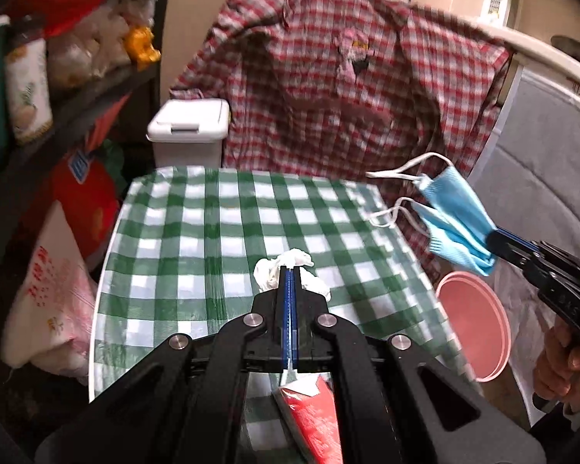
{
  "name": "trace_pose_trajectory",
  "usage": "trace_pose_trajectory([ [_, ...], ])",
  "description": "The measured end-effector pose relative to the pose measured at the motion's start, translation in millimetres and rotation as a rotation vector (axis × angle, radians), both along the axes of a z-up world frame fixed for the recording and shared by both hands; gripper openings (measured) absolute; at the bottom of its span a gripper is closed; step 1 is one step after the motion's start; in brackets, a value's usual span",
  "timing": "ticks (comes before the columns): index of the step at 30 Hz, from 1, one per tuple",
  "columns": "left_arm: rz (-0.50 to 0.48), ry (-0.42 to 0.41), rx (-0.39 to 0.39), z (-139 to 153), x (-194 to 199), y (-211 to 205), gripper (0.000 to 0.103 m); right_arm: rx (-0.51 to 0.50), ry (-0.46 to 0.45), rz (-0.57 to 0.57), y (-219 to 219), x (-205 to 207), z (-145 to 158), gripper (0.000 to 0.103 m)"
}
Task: Collect trash
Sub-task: 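Carry the tissue with the left tool over the pink bucket while the right tool carries the mask there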
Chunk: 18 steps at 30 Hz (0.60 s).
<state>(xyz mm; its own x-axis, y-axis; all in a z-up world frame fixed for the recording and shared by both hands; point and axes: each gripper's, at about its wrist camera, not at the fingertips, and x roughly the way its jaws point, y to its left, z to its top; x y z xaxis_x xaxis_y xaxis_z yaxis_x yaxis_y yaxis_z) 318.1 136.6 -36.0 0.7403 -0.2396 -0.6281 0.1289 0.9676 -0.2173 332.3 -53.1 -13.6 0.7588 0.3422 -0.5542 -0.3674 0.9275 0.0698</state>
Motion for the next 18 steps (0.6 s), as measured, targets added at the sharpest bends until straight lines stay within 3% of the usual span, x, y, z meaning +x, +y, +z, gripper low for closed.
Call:
trace_pose_trajectory([
  [11,0.046,-0.102,0.001,44,-46,-16,0.000,0.020,-0.091,-0.069,-54,-67,53,0.008],
  [15,0.054,-0.123,0.027,51,-58,-24,0.000,0.029,-0.116,-0.126,-73,-84,48,0.008],
  [18,0.063,-0.133,0.026,56,-64,-29,0.000,0.057,-0.075,-0.167,-87,-84,35,0.008],
])
